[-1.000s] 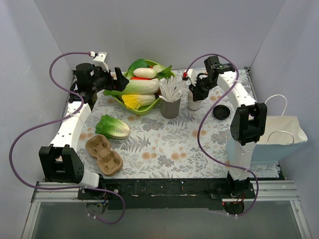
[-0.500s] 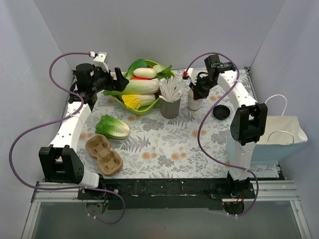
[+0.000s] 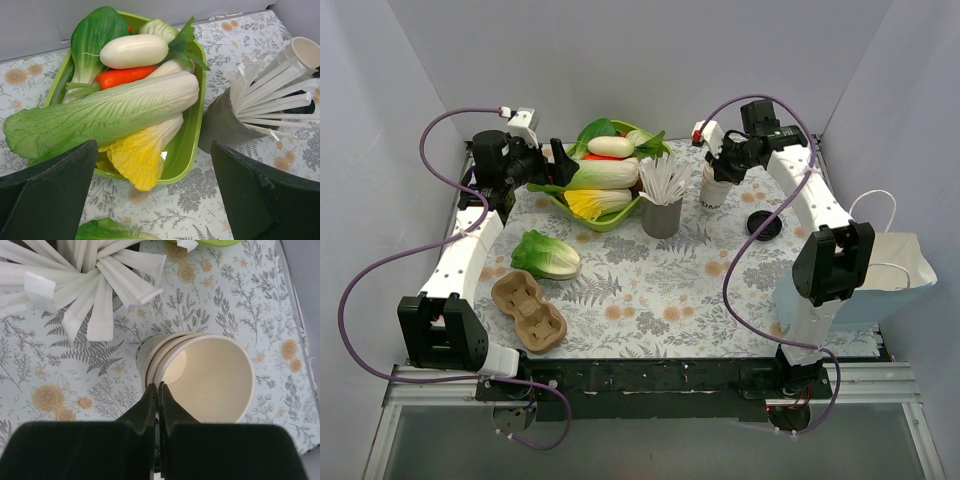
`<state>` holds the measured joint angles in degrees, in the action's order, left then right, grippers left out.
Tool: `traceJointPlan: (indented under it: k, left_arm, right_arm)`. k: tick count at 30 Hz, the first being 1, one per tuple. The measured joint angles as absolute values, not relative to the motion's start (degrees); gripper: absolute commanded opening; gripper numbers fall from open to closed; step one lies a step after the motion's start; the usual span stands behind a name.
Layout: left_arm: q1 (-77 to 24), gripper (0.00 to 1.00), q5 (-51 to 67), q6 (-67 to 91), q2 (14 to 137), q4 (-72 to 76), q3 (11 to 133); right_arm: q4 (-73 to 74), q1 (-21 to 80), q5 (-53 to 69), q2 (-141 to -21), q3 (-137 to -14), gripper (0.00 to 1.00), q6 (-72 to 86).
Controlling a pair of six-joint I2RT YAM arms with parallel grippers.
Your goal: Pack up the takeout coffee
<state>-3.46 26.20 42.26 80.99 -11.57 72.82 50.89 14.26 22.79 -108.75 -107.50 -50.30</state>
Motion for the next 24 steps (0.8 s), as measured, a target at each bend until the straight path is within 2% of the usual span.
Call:
traceJointPlan:
  k: [11, 14, 18, 22, 24]
  left_arm:
    - [-3.46, 0.98, 26.74, 43.35, 80.99, -11.18, 72.55]
    - [-3.49, 0.98, 27.05, 43.75, 80.99, -11.05, 72.55]
    - [-3.46, 0.98, 27.33, 43.94, 80.99, -10.72, 72.55]
    - [-3.46, 0.98, 27.49, 43.97, 80.99, -10.68, 72.55]
    - [-3.49, 0.98, 27.53, 43.97, 80.99, -10.68, 72.55]
  right_arm:
    - [46.63, 16.73, 15.94, -104.36, -101.58, 0.01, -52.95]
    - [43.24, 18.68, 13.21, -101.73, -95.81, 0.01, -54.13]
    - [46.46, 18.79, 13.76, -104.40, -101.30, 0.01, -52.31]
    - [48.80, 16.51, 15.97, -110.67, -113.27, 0.01, -49.39]
    - [49.41, 15.35, 15.33, -111.26, -113.93, 0.01, -49.21]
